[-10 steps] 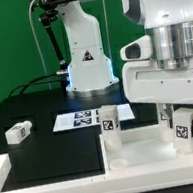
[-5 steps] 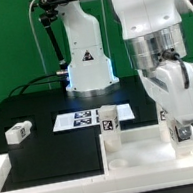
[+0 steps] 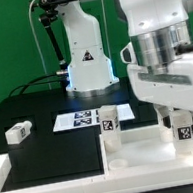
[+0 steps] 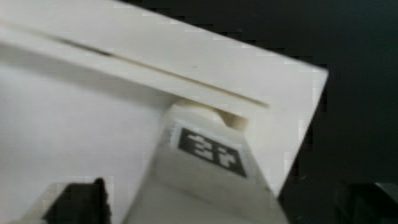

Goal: Assemble square table

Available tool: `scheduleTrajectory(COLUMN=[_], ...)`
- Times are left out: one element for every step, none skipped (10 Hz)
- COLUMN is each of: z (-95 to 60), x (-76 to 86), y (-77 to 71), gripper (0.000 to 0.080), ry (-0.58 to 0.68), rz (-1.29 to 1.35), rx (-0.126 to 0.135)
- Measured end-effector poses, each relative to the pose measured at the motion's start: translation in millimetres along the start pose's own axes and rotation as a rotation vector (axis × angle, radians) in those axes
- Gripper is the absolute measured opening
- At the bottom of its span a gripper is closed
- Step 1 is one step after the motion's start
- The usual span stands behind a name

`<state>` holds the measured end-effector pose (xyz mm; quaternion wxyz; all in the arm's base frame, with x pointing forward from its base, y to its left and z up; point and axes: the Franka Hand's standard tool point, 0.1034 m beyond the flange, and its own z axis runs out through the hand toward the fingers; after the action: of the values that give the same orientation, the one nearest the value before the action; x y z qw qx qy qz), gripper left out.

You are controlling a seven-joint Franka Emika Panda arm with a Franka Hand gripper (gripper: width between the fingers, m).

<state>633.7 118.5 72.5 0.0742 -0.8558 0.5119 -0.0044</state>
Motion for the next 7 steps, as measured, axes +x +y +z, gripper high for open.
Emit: scheduleTrajectory(z=[-0.1,0.2,0.3,-0.2,-2.3,-0.1,-0.1], x=[-3.6,-2.4,-0.9,0.3,1.9,-3.0,-0.9], y=[0.5,0.9,1.5,1.5,-0.9,-1.4,-2.7], gripper=[0.0638,0.0648,0.0648,0.0649,0.0649,0.0649,0.0649], ry=[-0.001,0.000,0.002,0.011,0.035,0.043,0.062], rz=[-0.085,-0.159,-0.222,-0.311,-0.525,-0.668,-0.817], rx=[-0.004,-0.004,-0.006,-0.014,-0.034,-0.047,-0.036])
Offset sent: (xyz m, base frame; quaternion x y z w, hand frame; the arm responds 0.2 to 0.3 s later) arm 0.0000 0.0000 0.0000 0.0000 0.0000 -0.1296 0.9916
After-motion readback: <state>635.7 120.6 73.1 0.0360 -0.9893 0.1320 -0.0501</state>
